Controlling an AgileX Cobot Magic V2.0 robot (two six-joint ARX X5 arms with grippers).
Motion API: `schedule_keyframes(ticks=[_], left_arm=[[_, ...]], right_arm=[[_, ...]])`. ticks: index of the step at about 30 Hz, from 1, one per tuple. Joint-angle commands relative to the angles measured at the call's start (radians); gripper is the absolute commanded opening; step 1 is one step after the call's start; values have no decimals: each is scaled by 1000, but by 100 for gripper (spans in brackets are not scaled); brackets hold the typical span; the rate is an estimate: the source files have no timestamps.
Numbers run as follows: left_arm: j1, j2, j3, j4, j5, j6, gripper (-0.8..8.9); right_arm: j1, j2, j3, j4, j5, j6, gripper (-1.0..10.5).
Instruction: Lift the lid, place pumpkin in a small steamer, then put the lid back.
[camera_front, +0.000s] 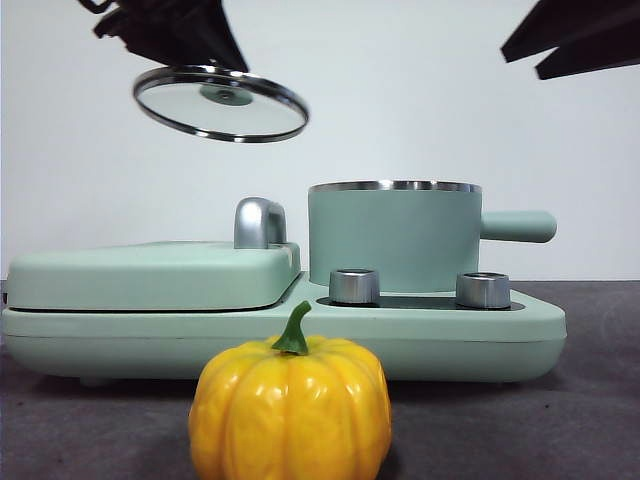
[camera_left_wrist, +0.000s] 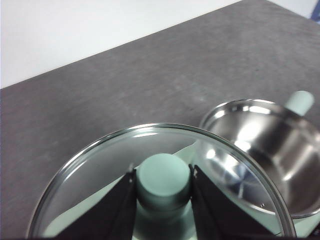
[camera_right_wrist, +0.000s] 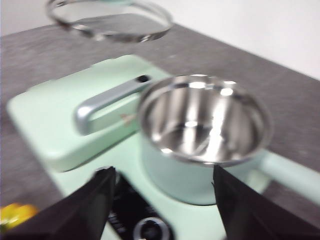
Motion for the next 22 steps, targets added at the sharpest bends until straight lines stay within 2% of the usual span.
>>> schedule_keyframes(ticks=[1,8,16,22], left_arm=[[20,-18,14,21,0,-1,11],[68,-43,11,-10,0,4,11],[110,-110,-9,-55,0,23,11],[148,-190,-77,-57,0,23,10]], right_arm=[[64,12,14,-11,-2,-5,309],[225,72,14,-43,3,-34,309],[417,198,14,-53,58,-105,312],[524,292,14,-53,98,-138,344]])
